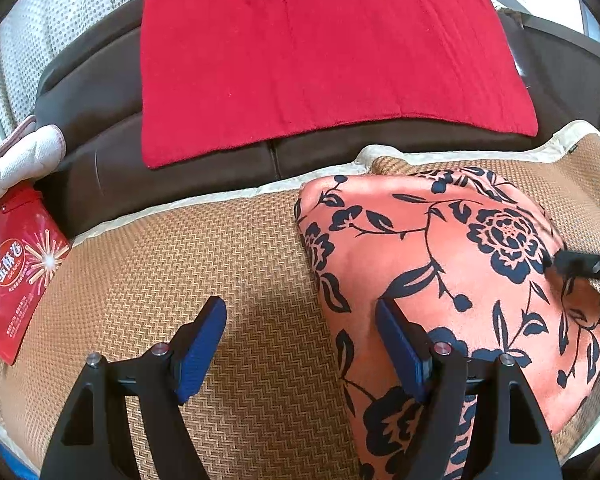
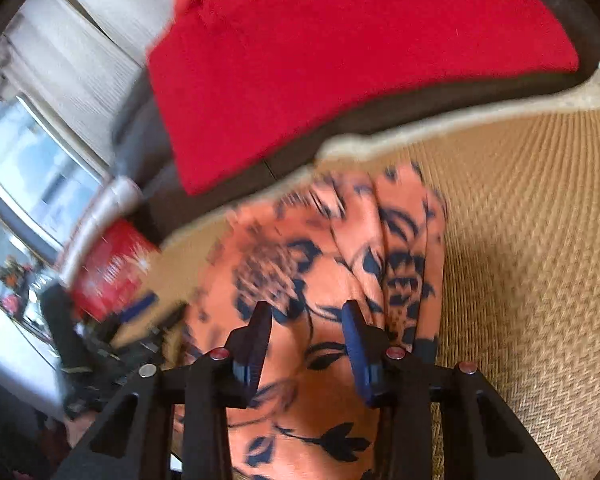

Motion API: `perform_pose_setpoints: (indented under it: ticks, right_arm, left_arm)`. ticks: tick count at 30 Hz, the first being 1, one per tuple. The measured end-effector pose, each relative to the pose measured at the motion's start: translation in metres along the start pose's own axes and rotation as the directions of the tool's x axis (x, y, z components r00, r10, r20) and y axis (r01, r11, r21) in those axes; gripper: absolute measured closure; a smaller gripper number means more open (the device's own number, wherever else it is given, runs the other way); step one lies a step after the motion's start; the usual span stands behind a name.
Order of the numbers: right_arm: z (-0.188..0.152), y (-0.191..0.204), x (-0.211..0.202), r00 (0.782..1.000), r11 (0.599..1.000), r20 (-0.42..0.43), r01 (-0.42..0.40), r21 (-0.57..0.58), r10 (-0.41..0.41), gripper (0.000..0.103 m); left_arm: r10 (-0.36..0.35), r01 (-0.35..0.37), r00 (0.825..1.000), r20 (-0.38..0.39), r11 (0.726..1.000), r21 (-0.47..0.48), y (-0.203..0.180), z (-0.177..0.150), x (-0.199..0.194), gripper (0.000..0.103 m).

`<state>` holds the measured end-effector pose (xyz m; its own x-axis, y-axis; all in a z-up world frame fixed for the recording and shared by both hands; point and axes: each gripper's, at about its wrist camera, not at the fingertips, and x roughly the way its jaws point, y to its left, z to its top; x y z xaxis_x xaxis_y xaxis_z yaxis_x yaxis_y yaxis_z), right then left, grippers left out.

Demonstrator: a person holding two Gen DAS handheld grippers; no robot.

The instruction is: Fold small clothes

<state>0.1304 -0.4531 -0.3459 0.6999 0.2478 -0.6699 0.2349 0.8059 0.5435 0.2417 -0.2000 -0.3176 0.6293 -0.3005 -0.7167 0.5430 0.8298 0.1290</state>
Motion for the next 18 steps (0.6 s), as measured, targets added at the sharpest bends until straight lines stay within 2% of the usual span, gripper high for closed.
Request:
perform_pose_setpoints:
  ticks: [3,7,8,10,13,18]
  right_arm:
    - [0.002,-0.002,0.002,1.000,1.000,-0.006,-0.003,0.019,0.003,0.065]
    - [0.005,-0.004,-0.012,0.998,0.999,0.052,-0.045,0.028,0.044,0.060]
    - [0.005,-0.005,-0.015,0.997,0.998,0.069,-0.048,0.029,0.046,0.056]
    - [0.007,-0.009,-0.026,0.991,0.997,0.127,-0.059,0.052,0.052,0.035]
    - [0.009,-0.019,-0.039,0.981,0.992,0.188,-0.074,0.101,0.054,0.034]
    - [0.011,-0.030,-0.043,0.982,0.989,0.186,-0.048,0.142,0.021,0.034]
  left_arm:
    - [0.004,-0.004,1.000,0.000,1.000,-0.003,0.000,0.001,0.001,0.025]
    - [0.004,-0.004,1.000,0.001,1.000,-0.016,0.001,0.002,0.001,0.025]
    - [0.003,-0.003,1.000,0.003,1.000,-0.020,0.001,0.003,0.001,0.025]
    - [0.003,-0.003,1.000,0.011,1.000,-0.027,0.001,0.004,0.000,0.025]
    - [-0.001,0.001,1.000,0.025,0.999,-0.032,0.000,0.005,-0.002,0.025]
    - [-0.005,0.007,0.999,0.038,0.999,-0.041,-0.003,0.007,-0.006,0.025]
